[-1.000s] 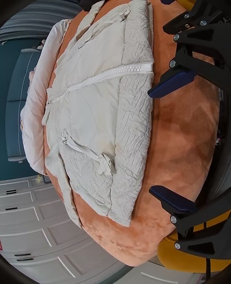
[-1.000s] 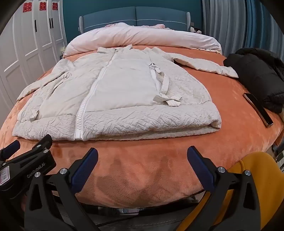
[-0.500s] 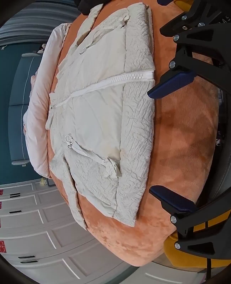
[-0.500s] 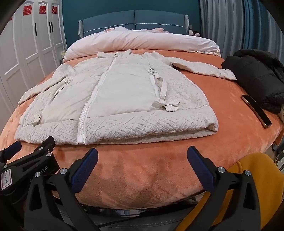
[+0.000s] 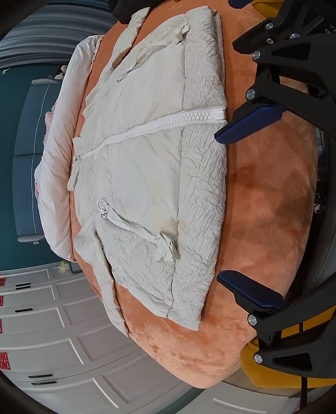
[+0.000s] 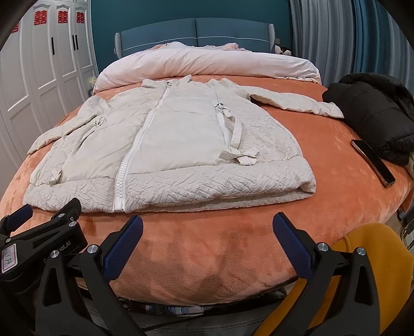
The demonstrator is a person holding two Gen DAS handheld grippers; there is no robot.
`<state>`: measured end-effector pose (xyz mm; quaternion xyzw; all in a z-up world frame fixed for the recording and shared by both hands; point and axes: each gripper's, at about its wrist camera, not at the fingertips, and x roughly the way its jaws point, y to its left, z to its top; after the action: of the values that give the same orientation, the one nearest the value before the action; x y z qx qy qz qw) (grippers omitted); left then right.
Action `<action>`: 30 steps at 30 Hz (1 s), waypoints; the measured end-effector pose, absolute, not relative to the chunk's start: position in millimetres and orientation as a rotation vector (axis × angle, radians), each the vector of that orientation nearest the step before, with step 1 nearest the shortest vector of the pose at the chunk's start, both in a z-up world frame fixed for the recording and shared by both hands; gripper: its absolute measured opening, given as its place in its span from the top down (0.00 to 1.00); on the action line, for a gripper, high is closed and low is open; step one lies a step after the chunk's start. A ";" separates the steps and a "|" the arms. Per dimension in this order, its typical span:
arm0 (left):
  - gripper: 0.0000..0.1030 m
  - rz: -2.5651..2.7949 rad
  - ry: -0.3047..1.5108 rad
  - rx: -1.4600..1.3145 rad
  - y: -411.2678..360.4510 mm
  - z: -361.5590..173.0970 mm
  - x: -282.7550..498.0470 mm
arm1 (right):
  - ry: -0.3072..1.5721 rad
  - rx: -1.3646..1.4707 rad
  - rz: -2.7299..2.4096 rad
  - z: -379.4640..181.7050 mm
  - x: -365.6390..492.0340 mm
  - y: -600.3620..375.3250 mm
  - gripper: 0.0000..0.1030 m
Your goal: Fold large clothes
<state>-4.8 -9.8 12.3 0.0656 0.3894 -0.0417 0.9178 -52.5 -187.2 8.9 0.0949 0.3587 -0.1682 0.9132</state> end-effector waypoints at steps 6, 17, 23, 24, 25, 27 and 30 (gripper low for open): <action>0.07 -0.086 0.800 0.131 -10.1 12.3 -5.1 | 0.737 0.195 -0.346 8.9 -53.4 -186.7 0.05; 0.07 -0.084 0.801 0.136 -10.0 11.8 -5.1 | 0.738 0.188 -0.343 8.1 -52.0 -184.6 0.05; 0.07 -0.083 0.800 0.138 -9.2 10.9 -5.9 | 0.738 0.187 -0.344 8.3 -52.0 -184.4 0.05; 0.07 -0.083 0.800 0.138 -9.0 10.7 -5.8 | 0.738 0.187 -0.343 8.2 -51.9 -184.2 0.05; 0.07 -0.083 0.801 0.137 -8.8 10.6 -6.0 | 0.738 0.188 -0.343 8.2 -52.0 -184.5 0.05; 0.07 -0.083 0.800 0.138 -8.8 10.6 -6.0 | 0.738 0.187 -0.343 8.2 -52.0 -184.4 0.05; 0.07 -0.083 0.801 0.138 -8.9 10.3 -5.9 | 0.738 0.187 -0.343 8.0 -52.0 -184.3 0.05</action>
<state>-5.9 -8.9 10.3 0.0670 0.3896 -0.0402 0.9177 -52.0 -184.3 8.0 0.0909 0.3584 -0.1666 0.9140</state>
